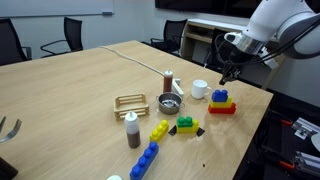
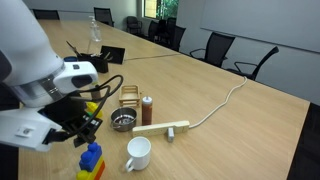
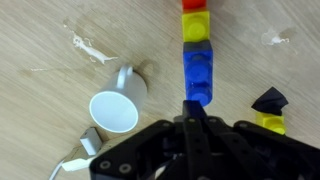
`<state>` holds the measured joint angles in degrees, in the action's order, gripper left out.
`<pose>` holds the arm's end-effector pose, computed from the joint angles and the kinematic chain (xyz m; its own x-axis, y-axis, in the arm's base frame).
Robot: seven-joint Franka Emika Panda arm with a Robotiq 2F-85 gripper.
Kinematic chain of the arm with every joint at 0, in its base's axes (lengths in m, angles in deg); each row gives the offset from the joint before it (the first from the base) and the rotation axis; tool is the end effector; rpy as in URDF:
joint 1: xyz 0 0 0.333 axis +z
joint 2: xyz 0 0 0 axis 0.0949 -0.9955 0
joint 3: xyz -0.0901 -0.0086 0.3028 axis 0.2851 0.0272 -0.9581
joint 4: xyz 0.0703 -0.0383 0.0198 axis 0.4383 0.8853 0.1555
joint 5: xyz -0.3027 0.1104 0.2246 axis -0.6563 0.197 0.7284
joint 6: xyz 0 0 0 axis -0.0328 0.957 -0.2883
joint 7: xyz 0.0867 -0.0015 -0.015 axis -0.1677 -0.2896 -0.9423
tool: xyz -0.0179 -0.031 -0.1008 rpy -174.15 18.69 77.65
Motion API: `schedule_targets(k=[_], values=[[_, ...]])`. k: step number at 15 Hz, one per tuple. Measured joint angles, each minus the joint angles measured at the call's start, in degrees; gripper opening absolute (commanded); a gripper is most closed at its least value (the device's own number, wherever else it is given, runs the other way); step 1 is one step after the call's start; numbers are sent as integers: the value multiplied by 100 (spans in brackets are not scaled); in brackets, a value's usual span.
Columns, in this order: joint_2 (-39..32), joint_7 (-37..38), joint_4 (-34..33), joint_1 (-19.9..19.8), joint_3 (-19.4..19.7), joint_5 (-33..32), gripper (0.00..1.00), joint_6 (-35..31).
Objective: Put the blue-yellow building block on top of the orange building block
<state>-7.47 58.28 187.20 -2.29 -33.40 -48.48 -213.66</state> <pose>0.4046 0.0353 0.2843 0.8326 0.5229 0.1827 0.5003 -0.8515 0.1574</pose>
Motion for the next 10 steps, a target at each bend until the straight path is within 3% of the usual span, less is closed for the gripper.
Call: schedule_targets(k=[7,10], values=[[518,336,1,26,-36,-13,0,1233],[543,336,10,67,-40,-10,0,1321]])
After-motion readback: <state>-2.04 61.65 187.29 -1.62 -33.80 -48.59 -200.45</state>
